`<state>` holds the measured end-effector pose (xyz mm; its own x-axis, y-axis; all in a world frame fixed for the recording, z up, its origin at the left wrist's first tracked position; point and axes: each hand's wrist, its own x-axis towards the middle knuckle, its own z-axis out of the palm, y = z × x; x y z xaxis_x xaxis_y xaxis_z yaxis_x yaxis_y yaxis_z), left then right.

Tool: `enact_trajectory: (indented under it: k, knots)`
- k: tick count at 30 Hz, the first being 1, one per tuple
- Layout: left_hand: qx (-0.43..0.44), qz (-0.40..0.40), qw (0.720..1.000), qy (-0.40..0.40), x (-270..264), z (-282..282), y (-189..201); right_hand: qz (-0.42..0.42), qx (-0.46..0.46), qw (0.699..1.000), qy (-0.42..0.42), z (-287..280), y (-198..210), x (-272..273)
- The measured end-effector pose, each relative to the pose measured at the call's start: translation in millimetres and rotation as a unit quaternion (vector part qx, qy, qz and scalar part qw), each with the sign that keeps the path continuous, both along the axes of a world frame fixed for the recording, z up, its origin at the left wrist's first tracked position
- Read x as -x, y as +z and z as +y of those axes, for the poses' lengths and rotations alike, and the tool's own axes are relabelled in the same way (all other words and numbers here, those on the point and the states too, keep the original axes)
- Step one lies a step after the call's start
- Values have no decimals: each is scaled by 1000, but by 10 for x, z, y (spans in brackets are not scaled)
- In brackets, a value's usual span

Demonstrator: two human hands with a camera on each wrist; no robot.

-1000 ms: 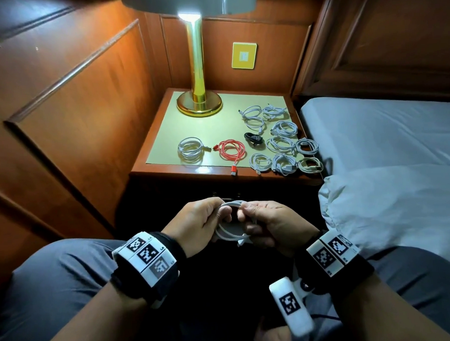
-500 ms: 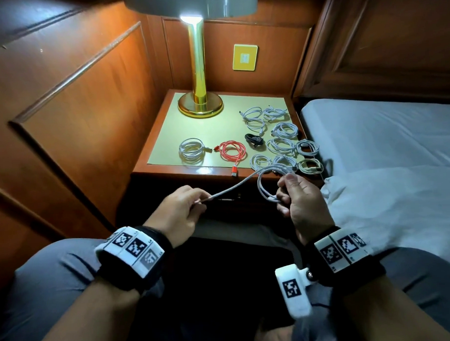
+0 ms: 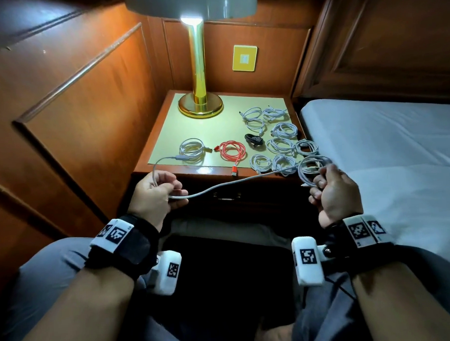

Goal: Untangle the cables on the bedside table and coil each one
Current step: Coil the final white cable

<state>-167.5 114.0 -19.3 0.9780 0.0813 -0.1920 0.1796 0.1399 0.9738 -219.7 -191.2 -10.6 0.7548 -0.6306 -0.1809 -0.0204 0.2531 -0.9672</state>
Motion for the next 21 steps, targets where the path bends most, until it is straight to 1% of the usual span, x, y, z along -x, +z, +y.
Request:
enact_trajectory:
  k: [2,4,6,7,8,9,10,11,13,14,15,17,18,19,20,21]
  knots:
    - [-64,21,998,15,-21,4,-100,24,36,999,23,108,-4,9]
    - [-118,26,992,18,-47,31,-186,29,46,996,68,214,0,15]
    - [-201,-25,979,-10,2,26,-167,13,45,988,148,323,17,32]
    - [-248,-62,966,-33,32,12,-173,4,43,979,200,384,26,52]
    - [-286,-95,951,-64,75,-17,-172,-2,33,966,258,442,17,72]
    - [-300,-125,940,-104,134,-70,-158,-7,16,949,315,504,11,106]
    - [-283,-138,937,-149,180,-115,-170,-11,-1,931,366,561,-5,136]
    - [-233,-138,942,-200,226,-168,-178,-17,-16,914,406,610,-20,171]
    - [-100,-104,949,-282,328,-282,-168,-27,-39,892,450,673,-29,217]
    - [-58,-93,945,-309,356,-322,-169,-29,-51,889,453,687,-8,227]
    - [-43,-92,939,-329,380,-356,-157,-28,-58,892,448,693,33,233]
    - [-39,-84,934,-345,405,-388,-130,-20,-63,908,414,659,100,221]
    - [-40,-74,938,-336,398,-384,-124,-16,-68,918,390,626,115,201]
    - [-56,-72,944,-318,372,-369,-130,-10,-74,929,361,581,114,178]
    - [-101,-86,946,-295,330,-338,-137,-1,-79,942,325,530,95,147]
    - [-172,-113,940,-273,281,-293,-145,12,-80,956,284,470,68,117]
